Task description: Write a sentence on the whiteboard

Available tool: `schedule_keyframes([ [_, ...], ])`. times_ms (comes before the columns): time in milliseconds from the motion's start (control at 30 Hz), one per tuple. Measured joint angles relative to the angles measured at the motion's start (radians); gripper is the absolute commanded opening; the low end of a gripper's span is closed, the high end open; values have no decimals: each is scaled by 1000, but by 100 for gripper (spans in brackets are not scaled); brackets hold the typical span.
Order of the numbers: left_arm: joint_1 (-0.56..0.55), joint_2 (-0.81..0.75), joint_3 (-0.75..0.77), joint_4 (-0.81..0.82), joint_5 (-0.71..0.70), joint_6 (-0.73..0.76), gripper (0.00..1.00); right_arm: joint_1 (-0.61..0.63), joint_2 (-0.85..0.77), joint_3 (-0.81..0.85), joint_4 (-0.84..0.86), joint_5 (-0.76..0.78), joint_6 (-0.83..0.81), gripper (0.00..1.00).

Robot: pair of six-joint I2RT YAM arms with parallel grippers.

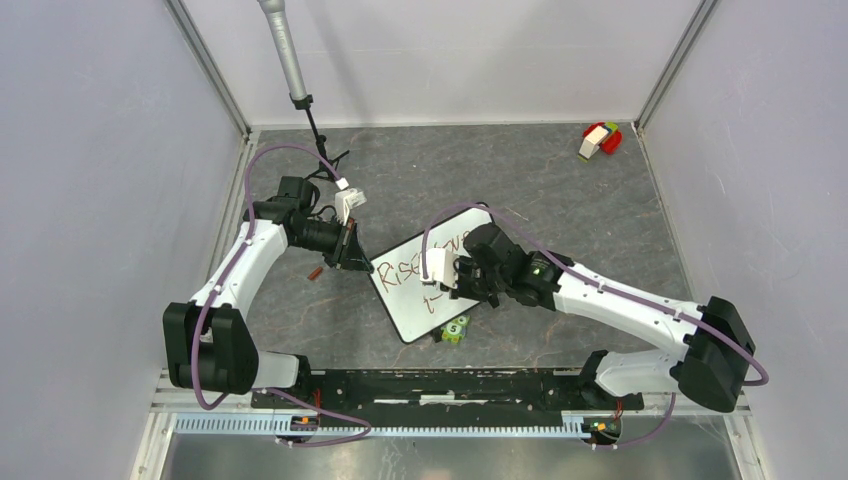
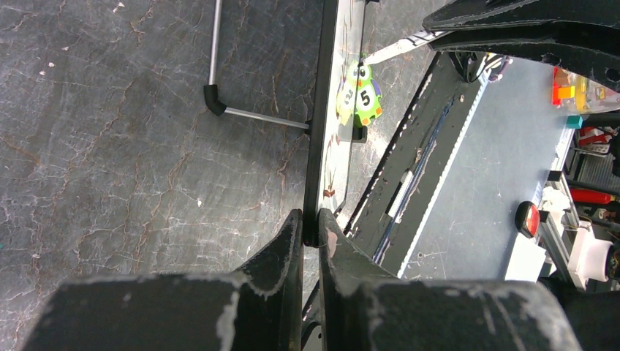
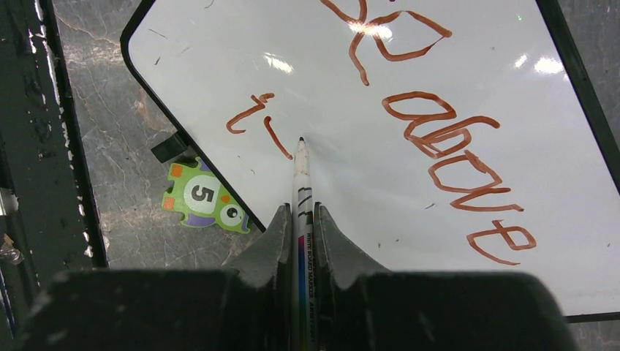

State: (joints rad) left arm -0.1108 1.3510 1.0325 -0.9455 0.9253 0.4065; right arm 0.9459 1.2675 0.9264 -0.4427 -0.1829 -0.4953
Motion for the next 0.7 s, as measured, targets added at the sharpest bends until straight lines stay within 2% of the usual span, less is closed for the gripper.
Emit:
schedule_keyframes([
  [333, 0, 1, 0, 0, 0, 0, 3, 0, 25, -8, 21, -1, 1, 0],
  [700, 1, 4, 0, 1, 0, 0, 3, 6, -2, -113, 21, -44, 11, 0],
])
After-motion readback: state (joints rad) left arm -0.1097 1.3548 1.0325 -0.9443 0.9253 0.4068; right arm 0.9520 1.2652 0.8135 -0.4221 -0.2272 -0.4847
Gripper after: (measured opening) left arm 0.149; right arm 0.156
